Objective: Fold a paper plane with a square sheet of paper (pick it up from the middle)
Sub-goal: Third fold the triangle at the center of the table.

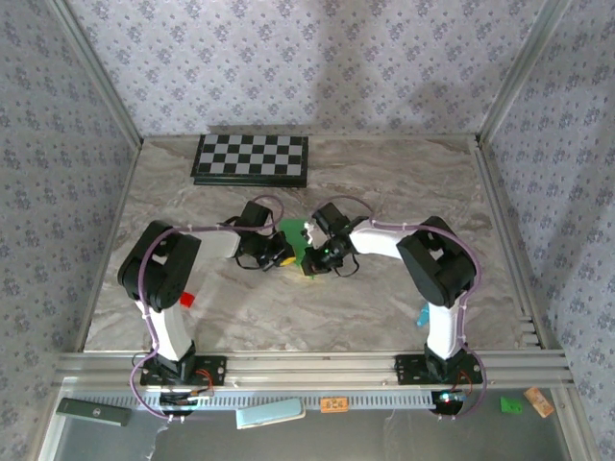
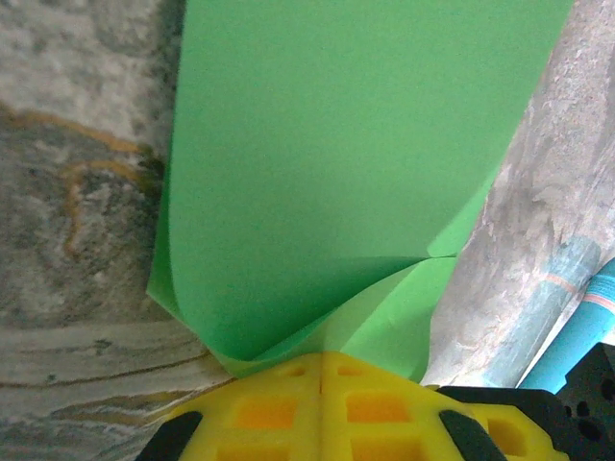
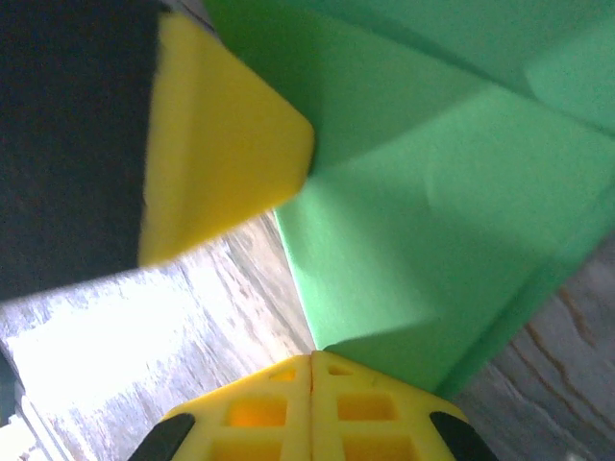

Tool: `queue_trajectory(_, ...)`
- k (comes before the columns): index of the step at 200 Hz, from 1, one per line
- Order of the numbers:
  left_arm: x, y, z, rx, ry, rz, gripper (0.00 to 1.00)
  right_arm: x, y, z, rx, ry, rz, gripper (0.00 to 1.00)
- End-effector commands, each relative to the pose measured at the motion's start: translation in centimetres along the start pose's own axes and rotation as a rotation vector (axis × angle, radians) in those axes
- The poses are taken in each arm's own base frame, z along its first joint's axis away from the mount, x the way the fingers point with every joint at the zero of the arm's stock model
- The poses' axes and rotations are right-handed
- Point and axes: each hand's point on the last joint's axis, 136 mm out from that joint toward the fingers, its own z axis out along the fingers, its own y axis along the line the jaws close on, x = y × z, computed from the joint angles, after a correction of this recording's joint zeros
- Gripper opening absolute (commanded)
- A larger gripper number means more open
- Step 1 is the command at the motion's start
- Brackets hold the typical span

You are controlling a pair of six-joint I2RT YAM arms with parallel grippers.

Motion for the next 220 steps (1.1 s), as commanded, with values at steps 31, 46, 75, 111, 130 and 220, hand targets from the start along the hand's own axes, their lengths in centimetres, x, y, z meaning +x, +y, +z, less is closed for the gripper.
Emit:
queue_trajectory(31, 0.3, 4.1, 1.0, -0.153, 0.011, -0.048, 0.05, 5.5, -2.0, -1.0, 0.045, 0.088, 0.067, 0.07)
queue_trajectory(46, 0.3, 3.5, 1.0, -0.129, 0.017, -0.040, 0.05, 4.3, -1.1, -2.1, 0.039, 0.033, 0.043, 0.07)
queue_trajectory(75, 0.1, 2.1, 0.7, -0.087, 0.020, -0.026, 0.06, 0.6, 1.0, -4.4, 0.023, -0.109, -0.018, 0.09)
queue_trajectory(111, 0.0, 1.3, 0.5, -0.057, 0.021, -0.020, 0.07, -1.1, 0.6, -2.8, 0.048, -0.088, -0.010, 0.09)
queue_trajectory(130, 0.1, 1.0, 0.5, -0.045, 0.023, -0.017, 0.07, -1.4, -0.1, -1.8, 0.073, -0.076, 0.003, 0.09)
queue_trajectory(220, 0.0, -3.9, -1.6, 0.118, -0.015, 0.112, 0.12, 0.3, -3.0, -0.1, 0.176, 0.010, 0.057, 0.08)
